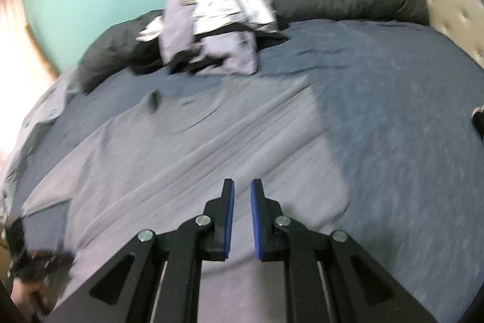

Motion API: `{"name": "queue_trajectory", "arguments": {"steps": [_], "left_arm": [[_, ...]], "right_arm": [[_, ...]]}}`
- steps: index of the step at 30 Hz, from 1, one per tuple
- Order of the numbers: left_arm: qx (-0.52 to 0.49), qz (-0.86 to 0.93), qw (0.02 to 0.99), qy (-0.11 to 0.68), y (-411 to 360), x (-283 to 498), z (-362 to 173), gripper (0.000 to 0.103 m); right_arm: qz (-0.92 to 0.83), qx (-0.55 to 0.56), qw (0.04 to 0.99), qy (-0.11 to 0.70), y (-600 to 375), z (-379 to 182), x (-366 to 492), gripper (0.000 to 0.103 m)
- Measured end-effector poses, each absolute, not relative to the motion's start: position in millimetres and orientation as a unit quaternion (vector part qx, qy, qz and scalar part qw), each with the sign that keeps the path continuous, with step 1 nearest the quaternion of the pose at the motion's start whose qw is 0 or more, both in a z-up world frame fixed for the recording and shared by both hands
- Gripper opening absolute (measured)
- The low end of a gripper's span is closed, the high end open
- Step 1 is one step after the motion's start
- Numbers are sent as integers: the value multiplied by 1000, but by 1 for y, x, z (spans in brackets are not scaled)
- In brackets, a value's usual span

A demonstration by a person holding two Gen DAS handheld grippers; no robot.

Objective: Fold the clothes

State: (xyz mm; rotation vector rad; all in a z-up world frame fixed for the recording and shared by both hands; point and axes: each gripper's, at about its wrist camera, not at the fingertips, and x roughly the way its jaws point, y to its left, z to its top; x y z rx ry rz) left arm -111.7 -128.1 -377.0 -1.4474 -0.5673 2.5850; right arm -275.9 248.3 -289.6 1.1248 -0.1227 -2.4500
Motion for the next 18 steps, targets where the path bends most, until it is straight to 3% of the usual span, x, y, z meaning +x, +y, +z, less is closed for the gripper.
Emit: {"name": "queue_trajectory", "arguments": {"steps": [11,13,15,18], "left_arm": [[-458,864,-16,-207,-174,-69,-331,11],[-459,861,-38,-217,-197,-50,-326,18],[-458,858,-63,-223,-214,-45,-318,33],[-456,847,-94,-255,-246,-44,-317,33]], "right_arm": [[-857,414,295,-88,215,-310,-177,13],[-854,414,302,-94,211,-313,-171,13],[-853,412,305,-94,209,-315,-166,13],[-853,411,308,-98,208,-315,-164,23]]}}
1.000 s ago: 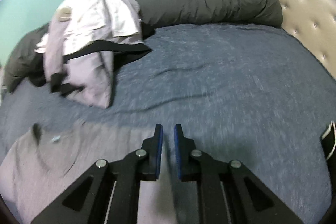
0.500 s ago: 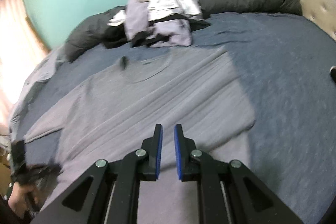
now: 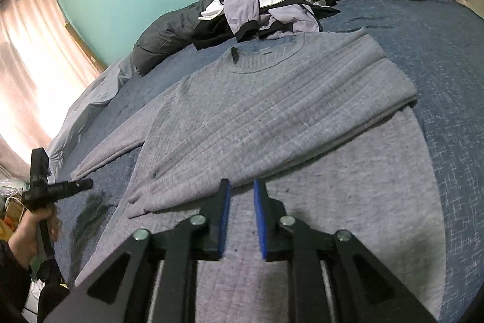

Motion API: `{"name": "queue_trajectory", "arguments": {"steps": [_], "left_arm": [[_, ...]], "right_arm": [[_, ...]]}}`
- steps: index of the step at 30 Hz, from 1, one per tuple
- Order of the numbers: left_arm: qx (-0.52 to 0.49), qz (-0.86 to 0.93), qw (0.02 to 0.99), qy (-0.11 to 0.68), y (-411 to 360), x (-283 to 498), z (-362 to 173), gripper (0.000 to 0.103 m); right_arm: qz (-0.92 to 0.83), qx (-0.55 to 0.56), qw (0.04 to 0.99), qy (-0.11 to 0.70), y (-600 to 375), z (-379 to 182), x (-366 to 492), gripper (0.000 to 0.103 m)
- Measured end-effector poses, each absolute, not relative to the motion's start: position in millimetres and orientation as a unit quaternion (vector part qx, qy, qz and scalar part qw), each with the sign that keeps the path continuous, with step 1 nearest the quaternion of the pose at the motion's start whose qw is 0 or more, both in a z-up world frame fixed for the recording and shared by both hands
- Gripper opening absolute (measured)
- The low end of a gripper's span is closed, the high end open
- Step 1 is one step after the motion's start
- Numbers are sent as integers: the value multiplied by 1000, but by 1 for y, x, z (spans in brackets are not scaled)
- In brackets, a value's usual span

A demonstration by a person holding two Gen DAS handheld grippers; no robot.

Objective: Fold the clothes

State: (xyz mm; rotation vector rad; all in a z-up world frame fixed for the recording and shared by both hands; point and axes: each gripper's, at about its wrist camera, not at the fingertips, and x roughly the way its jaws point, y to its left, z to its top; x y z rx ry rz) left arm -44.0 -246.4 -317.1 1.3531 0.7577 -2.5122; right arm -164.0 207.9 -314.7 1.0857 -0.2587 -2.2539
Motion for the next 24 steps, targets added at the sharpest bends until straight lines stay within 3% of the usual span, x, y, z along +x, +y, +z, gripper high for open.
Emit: {"name": "queue_trajectory", "arguments": {"steps": [5,8,24], "left_arm": [[439,-821,166,325,-319,-22,-319,35],[421,-808,203,358,-357,-9,-321,46],[359,-774,292,432,-467,22,-350,48]], "right_arm": [[-854,404,310,-107,211,-316,-159,26],[-852,407,308,-117,213,-322,-161,26],[-850,414,310,-103,200,-333,-165,29]]}}
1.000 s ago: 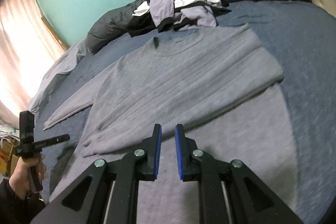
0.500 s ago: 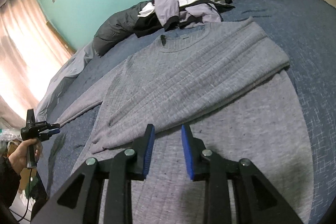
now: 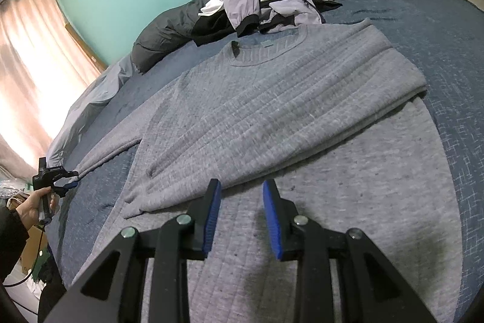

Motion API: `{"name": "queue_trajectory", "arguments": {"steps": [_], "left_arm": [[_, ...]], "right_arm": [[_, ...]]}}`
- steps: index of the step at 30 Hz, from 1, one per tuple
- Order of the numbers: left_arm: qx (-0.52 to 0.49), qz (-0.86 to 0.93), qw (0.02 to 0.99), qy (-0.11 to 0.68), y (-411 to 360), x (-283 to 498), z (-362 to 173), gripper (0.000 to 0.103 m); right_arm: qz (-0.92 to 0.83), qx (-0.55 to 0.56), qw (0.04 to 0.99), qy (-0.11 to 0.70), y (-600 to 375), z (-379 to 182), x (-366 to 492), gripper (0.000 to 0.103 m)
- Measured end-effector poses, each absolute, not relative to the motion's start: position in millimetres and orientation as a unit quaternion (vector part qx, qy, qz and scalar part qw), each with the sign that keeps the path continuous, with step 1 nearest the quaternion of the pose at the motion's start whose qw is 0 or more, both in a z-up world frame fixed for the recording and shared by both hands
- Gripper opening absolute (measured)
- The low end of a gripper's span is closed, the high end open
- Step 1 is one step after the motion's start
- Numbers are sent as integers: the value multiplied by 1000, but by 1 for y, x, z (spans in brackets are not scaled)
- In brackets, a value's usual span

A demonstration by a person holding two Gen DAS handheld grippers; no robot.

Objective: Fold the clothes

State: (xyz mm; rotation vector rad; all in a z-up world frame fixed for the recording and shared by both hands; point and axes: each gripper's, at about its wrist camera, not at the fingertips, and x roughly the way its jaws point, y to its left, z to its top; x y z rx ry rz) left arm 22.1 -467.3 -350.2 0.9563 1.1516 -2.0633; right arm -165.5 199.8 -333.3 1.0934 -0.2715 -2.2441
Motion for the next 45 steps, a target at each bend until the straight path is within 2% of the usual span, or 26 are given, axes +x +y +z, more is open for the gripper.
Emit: {"name": "queue_trajectory", "arguments": {"steps": [8,9,11,15,22,28,45], "left_arm": [[322,-778,304,446,-487,23,-354,46],[325,-781,305,438,-487,20,-352,34],[324,-790,305,422,-487,15,-345,17],[314,-813,292,395,-488,25,-318,9],[288,-859,224,359,-459,-17,-255,8],[275,-894,147,322,-404,-79,-193,7],[302,-930,-57,199,-157,-215,-101,7]], "right_arm": [[-852,407,317,-91,193,-329,-164,29],[-852,407,317,-92,194,-329,-165,29],[-851,408,316,-94,195,-329,-165,29],[-852,407,313,-100,199,-328,-167,29],[-853,405,311,-107,206,-328,-168,29],[-853,408,302,-122,219,-328,-174,29],[-842,414,276,-208,272,-330,-192,29]]}}
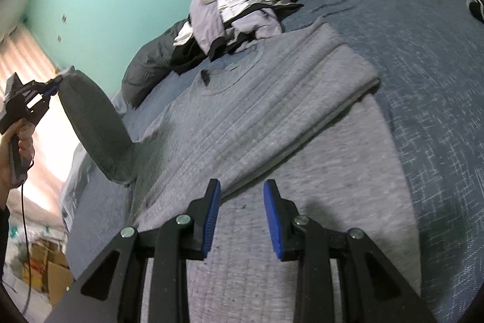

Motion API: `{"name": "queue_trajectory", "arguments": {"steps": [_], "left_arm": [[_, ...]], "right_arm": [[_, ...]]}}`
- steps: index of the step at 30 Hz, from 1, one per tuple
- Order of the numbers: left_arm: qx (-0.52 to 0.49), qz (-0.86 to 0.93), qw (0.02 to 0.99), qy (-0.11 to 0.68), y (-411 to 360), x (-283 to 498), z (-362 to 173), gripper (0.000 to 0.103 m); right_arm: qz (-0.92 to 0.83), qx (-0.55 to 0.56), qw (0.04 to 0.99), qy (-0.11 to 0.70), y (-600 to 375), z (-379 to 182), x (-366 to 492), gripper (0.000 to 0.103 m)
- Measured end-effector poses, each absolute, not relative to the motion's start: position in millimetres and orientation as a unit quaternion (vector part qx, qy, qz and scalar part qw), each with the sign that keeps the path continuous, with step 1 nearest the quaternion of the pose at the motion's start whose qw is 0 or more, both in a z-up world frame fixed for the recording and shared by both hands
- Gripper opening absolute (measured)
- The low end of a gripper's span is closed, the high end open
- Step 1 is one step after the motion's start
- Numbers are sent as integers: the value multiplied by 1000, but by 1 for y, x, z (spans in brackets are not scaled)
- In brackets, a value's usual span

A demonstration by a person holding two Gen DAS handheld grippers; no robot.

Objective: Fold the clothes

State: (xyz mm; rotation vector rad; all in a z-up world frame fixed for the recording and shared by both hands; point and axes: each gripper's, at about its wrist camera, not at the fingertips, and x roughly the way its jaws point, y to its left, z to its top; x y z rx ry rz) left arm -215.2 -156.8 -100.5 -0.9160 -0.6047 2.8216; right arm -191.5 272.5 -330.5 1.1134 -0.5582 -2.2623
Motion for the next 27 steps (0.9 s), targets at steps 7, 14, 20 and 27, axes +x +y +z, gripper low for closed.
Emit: {"name": "queue_trajectory", "arguments": {"steps": [7,14,20,27], "left_arm": [[-353,912,162,-130,-33,-229,-123,7],[-435,879,190,-46,61,-212,-228,7],[-476,856,198,-27,95,-198,-291,7],[-492,846,202,-40,97,-196,-295,49]], "right_arm": [[-842,413,252,-238,300,-328,-194,30],[-839,417,242,-252,312,-329,-196,29],[-840,416,233,-261,324,-329,-198,29],[-833,419,228,-280,334,-333,-201,30]]}}
